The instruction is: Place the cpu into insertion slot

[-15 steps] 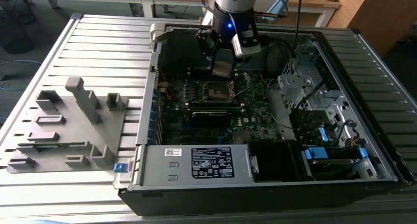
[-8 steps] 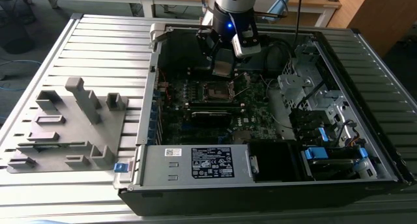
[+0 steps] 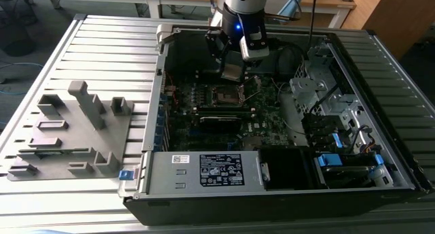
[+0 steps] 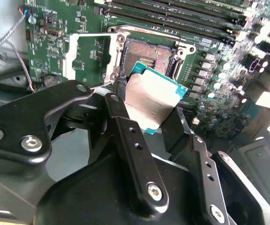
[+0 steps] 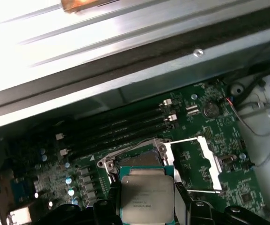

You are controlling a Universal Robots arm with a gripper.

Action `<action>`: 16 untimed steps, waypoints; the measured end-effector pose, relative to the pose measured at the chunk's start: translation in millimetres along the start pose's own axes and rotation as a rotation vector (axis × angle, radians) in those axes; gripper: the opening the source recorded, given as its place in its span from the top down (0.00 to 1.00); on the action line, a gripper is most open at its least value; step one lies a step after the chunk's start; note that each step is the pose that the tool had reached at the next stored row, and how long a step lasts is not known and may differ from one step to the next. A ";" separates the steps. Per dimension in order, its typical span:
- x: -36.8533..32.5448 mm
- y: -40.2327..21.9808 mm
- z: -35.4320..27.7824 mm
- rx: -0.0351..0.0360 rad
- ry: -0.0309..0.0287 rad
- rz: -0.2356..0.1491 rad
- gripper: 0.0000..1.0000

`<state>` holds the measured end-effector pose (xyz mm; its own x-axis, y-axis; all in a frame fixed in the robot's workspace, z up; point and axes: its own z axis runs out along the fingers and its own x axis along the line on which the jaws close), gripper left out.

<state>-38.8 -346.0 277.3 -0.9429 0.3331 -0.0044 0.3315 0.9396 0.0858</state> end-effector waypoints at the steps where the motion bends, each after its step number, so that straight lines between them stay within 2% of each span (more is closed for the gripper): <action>1: 0.0 0.0 0.3 0.0000 -0.0015 0.018 0.46; 16: 0.0 -0.4 4.7 0.0013 -0.0249 0.289 0.46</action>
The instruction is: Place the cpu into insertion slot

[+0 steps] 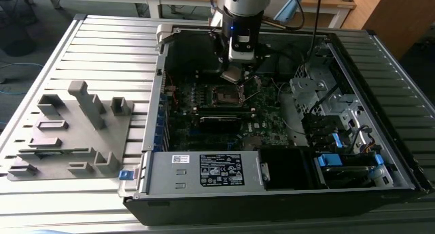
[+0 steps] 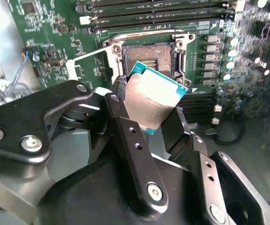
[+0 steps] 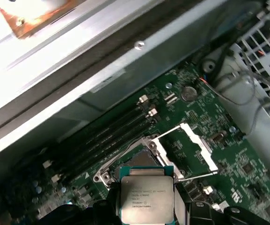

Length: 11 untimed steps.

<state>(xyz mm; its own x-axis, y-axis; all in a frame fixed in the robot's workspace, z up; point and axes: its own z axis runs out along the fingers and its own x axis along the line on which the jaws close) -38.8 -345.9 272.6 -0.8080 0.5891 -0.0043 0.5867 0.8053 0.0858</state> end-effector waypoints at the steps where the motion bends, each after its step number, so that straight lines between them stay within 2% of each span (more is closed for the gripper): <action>1: 0.0 0.0 0.3 0.0001 -0.0016 0.018 0.46; 11: 0.0 -0.3 3.1 0.0009 -0.0173 0.200 0.46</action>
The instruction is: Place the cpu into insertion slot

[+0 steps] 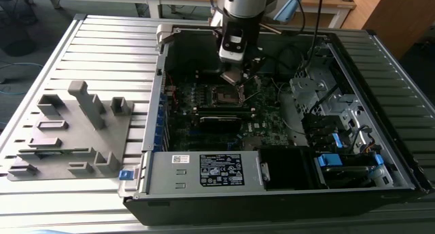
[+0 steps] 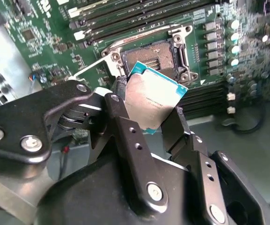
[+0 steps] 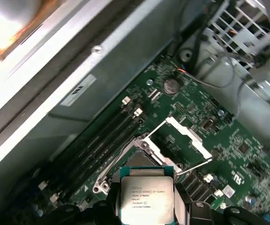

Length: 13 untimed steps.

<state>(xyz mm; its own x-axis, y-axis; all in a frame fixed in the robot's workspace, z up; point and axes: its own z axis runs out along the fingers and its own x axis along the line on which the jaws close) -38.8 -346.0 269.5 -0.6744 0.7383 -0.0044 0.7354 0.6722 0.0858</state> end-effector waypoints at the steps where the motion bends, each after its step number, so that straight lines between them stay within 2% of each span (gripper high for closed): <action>1: 0.0 0.0 0.3 0.0001 -0.0015 0.018 0.46; 13: 0.0 -0.3 3.5 0.0011 -0.0202 0.236 0.46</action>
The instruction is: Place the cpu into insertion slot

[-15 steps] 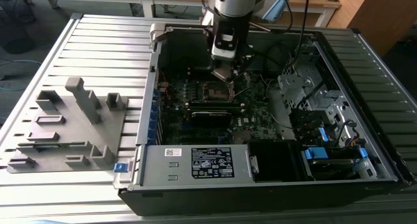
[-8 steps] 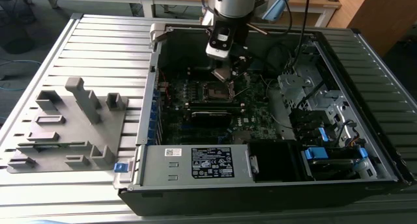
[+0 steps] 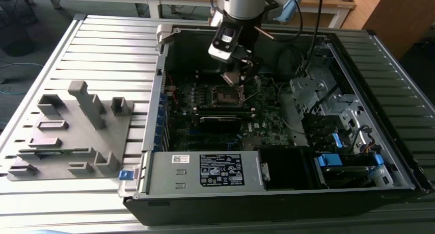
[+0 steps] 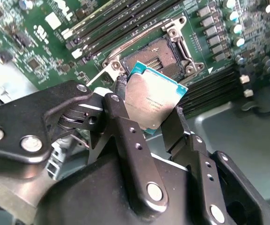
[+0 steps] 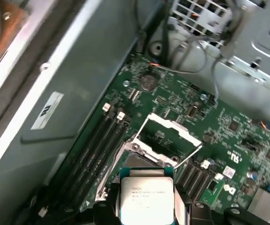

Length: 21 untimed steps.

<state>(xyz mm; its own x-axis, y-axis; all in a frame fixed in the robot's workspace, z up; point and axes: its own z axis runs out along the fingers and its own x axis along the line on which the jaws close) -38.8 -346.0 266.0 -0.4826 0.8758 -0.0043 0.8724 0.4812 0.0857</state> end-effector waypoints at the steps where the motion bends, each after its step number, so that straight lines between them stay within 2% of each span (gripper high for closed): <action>1: 0.0 0.0 0.3 0.0000 -0.0015 0.018 0.46; 21: 0.0 -0.5 5.4 0.0015 -0.0327 0.380 0.46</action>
<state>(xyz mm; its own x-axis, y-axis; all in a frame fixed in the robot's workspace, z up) -38.8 -345.9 260.5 -0.1218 0.9925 -0.0043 0.9888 0.1217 0.0858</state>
